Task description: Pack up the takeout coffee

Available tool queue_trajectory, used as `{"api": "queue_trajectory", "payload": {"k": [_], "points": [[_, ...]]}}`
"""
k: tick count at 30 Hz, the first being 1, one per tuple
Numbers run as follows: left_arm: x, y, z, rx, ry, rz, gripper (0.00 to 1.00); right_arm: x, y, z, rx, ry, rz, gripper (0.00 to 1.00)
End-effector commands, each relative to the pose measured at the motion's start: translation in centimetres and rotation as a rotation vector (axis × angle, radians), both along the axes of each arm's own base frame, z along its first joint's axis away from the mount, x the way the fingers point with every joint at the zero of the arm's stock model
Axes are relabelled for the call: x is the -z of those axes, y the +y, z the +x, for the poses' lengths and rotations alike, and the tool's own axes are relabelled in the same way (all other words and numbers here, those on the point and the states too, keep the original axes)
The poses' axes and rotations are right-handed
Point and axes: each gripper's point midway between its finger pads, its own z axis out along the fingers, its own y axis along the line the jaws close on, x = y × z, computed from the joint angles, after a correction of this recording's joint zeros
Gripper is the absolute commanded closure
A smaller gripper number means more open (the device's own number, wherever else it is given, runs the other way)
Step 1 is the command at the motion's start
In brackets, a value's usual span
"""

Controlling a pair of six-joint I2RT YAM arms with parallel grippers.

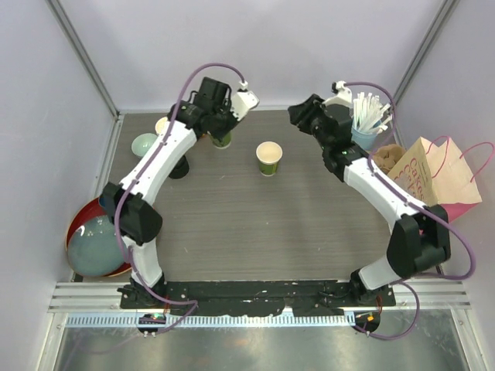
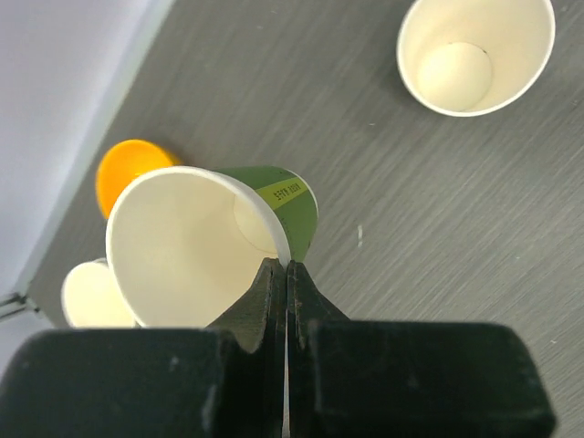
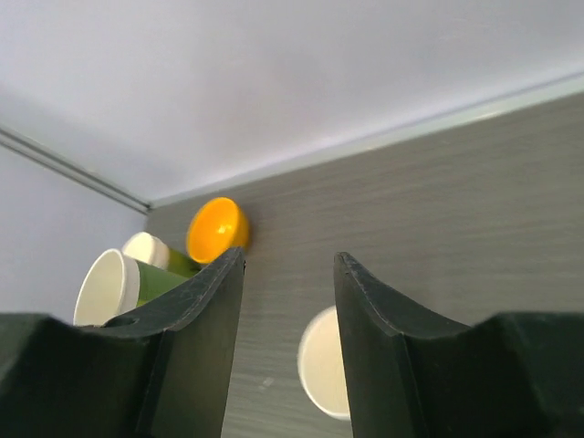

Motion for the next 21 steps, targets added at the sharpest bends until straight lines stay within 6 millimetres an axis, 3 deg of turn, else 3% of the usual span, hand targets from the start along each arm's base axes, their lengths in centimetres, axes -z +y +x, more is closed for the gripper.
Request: {"api": "queue_trajectory", "payload": {"k": [1,2,6,15,21], "points": [[2.7,-2.4,0.7,0.006,0.030,0.005,1.00,-0.9,-3.5,-2.9,0.068,-0.040,-0.124,0.50],[3.3,-2.8,0.8,0.010,0.035,0.005,1.00,-0.1,-4.1,-3.3,0.073,-0.026,-0.142,0.50],[6.3,-3.8,0.8,0.018,0.078,0.023,1.00,-0.2,-5.5,-4.8,0.088,-0.036,-0.167,0.48],[11.4,-4.0,-0.3,0.022,0.175,0.053,1.00,0.6,-6.7,-6.1,0.096,-0.036,-0.189,0.48],[12.7,-3.9,-0.5,0.024,0.188,0.056,1.00,0.1,-7.3,-6.8,0.110,-0.052,-0.193,0.48]]}}
